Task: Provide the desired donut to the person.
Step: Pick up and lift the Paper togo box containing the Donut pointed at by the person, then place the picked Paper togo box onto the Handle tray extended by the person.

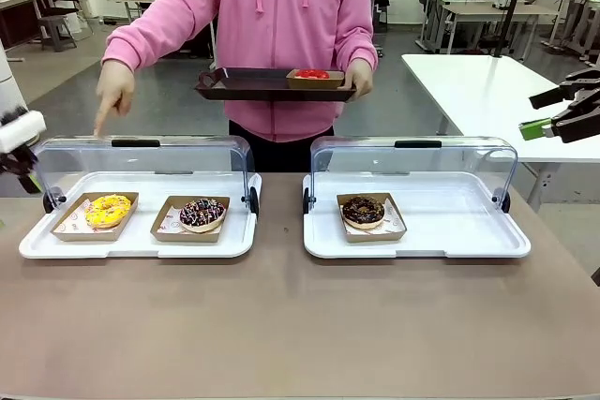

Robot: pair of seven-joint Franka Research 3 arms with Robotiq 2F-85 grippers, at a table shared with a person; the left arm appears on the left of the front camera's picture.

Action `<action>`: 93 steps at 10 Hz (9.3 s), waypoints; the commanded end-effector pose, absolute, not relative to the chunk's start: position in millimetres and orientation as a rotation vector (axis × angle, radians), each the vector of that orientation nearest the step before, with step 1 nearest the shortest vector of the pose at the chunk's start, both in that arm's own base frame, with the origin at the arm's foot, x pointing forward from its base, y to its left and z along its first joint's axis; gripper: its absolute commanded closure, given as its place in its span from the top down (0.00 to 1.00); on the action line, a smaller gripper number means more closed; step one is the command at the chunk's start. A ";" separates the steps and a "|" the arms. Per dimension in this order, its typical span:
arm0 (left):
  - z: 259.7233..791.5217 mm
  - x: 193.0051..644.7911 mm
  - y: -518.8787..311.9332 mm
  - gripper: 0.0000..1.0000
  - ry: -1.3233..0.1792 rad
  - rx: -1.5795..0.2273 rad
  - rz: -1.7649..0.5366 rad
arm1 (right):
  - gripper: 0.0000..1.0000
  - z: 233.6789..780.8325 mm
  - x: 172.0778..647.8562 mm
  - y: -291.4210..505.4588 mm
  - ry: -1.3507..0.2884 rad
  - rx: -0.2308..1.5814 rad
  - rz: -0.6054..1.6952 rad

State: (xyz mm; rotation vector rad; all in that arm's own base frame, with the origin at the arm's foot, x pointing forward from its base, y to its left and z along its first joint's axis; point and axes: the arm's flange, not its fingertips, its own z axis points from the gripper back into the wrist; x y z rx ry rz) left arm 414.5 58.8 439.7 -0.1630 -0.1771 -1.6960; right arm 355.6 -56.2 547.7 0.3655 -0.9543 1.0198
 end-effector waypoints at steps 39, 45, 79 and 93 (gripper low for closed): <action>450.8 289.0 60.0 0.00 -0.487 0.213 -1.800 | 1.00 546.0 356.4 -55.7 -0.951 0.370 1.021; 536.0 296.3 75.2 0.00 -0.546 0.048 -1.765 | 1.00 546.0 356.4 -55.7 -0.951 0.370 1.021; 641.2 389.6 -90.2 0.02 -0.440 0.028 -1.597 | 1.00 546.0 356.4 -55.7 -0.951 0.370 1.021; 540.2 558.5 -232.1 0.34 -0.265 0.039 -1.649 | 1.00 546.0 356.4 -55.7 -0.951 0.370 1.021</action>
